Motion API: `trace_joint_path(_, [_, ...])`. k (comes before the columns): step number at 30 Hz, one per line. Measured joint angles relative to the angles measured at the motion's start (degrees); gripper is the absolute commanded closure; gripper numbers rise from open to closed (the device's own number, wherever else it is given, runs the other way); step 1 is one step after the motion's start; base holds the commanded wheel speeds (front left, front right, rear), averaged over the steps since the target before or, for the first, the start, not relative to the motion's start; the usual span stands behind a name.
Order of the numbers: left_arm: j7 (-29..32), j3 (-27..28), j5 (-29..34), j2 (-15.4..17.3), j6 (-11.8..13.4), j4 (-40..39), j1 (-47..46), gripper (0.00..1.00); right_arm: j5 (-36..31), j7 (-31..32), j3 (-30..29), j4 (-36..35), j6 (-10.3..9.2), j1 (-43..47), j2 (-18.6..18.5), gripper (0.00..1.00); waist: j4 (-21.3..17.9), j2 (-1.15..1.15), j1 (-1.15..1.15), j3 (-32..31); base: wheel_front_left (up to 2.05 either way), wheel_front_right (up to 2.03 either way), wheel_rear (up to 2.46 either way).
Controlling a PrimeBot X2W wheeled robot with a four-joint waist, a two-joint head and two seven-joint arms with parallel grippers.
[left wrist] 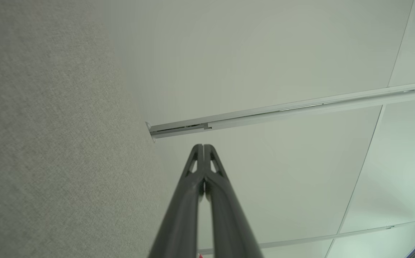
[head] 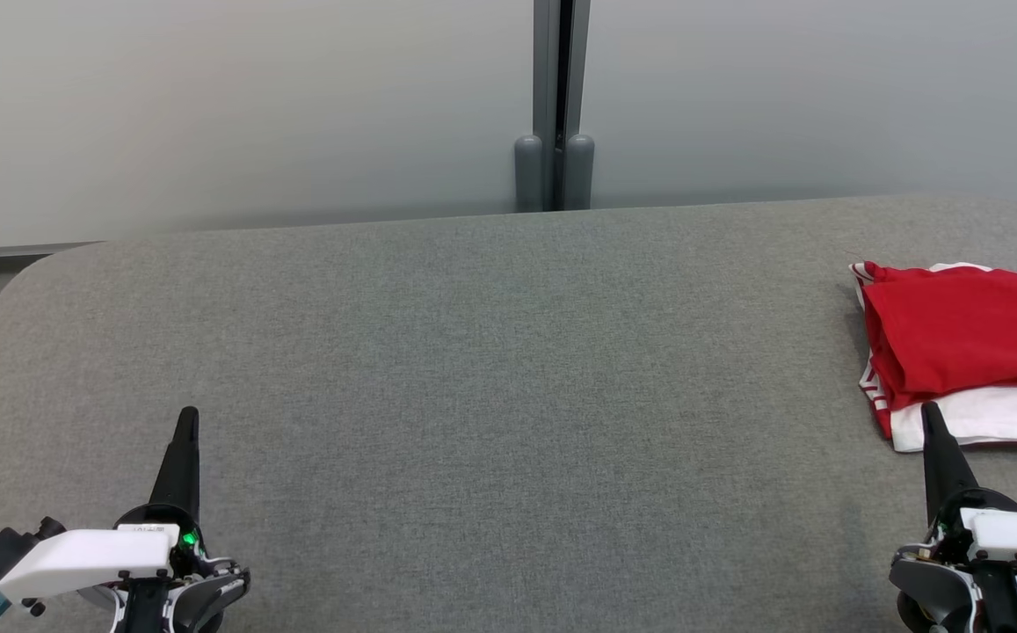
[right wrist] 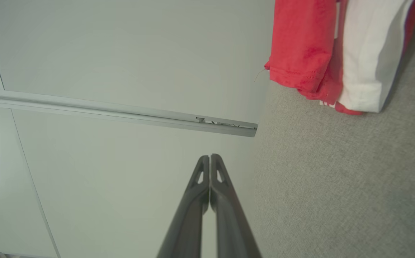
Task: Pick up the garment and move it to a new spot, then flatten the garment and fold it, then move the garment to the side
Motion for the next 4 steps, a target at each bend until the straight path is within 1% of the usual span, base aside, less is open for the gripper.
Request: trace_joint_path(4, [0.46, 0.37, -1.09, -0.01, 0.0, -0.03, -0.07, 1.0, 1.68, 0.47, -0.12, -0.07, -0.01, -0.01, -0.01, 1.0, -0.23, 0.0, 0.0, -0.12, 0.0, 0.0, 0.0])
